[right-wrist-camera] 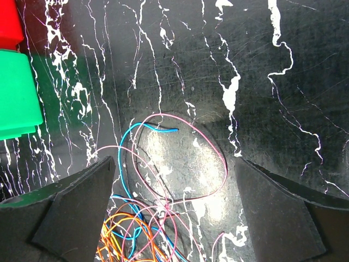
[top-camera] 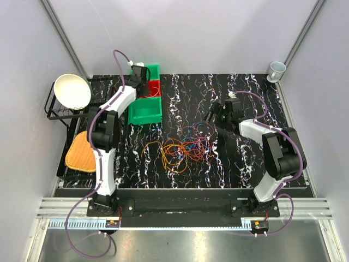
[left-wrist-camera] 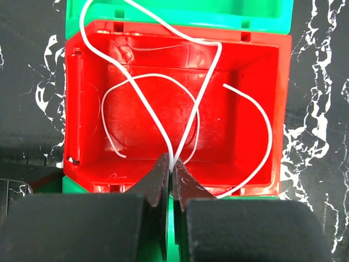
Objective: Untangle the cables
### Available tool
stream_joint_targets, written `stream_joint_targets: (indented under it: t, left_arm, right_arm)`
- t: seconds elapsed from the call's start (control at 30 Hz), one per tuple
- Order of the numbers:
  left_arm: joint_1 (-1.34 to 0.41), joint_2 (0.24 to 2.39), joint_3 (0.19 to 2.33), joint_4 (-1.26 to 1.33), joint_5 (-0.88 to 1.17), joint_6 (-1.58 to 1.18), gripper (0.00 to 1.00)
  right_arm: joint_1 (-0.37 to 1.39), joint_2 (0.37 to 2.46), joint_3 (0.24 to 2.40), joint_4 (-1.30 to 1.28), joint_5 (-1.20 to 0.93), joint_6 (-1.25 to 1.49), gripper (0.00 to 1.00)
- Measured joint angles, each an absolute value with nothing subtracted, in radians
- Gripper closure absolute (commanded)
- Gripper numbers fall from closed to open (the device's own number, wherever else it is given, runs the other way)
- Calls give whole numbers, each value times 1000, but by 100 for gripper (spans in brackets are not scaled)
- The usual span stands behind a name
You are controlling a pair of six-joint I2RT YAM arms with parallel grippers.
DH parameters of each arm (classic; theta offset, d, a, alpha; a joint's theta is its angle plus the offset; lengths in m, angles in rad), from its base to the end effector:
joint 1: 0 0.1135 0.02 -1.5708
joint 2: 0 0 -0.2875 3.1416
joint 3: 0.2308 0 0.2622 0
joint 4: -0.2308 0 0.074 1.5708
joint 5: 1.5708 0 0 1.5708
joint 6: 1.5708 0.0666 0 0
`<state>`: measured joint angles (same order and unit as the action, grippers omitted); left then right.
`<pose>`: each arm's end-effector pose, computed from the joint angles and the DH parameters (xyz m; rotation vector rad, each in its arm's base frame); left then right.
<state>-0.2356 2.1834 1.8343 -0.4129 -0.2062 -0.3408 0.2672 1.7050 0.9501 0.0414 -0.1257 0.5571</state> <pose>0.5345 -0.1143 0.2217 -0.2237 2.3025 -0.0519 0.3753 0.1114 0.1755 0.2718 2.3283 0.5640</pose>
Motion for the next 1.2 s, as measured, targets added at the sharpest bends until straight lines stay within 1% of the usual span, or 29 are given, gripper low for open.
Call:
stream_joint_targets:
  t: [0.17,0.33,0.6,0.63,0.67,0.73,0.83,0.87,0.9,0.97,1.2]
  left_arm:
    - [-236,2210,1924,-451,-213,-355,98]
    - [-231,2239,2004,-477,-224,-368,98]
    - [-222,2268,2010,-486,-233,-374,98]
    - [-222,2270,2010,-486,-234,-374,97]
    - [-221,2270,2010,-486,-236,-375,94]
    - [-221,2270,2007,-483,-238,-375,84]
    - [-221,2270,1992,-474,-230,-367,63]
    - [-221,2270,1985,-474,-226,-368,50]
    - [-222,2269,1976,-473,-223,-369,46]
    - [-223,2261,1949,-472,-217,-375,41]
    - [-235,2176,1863,-485,-224,-383,35]
  right_arm:
    - [266,1705,952,41,-135,559,4]
    - [265,1706,956,42,-148,562,5]
    - [260,1715,956,43,-154,566,4]
    - [260,1717,956,43,-156,567,4]
    - [260,1719,956,44,-160,567,4]
    - [260,1720,956,44,-163,567,4]
    - [260,1720,956,52,-171,567,4]
    - [260,1720,956,55,-174,569,5]
    - [260,1720,956,57,-177,570,4]
    - [260,1721,956,58,-178,572,5]
    - [259,1739,956,64,-188,575,4]
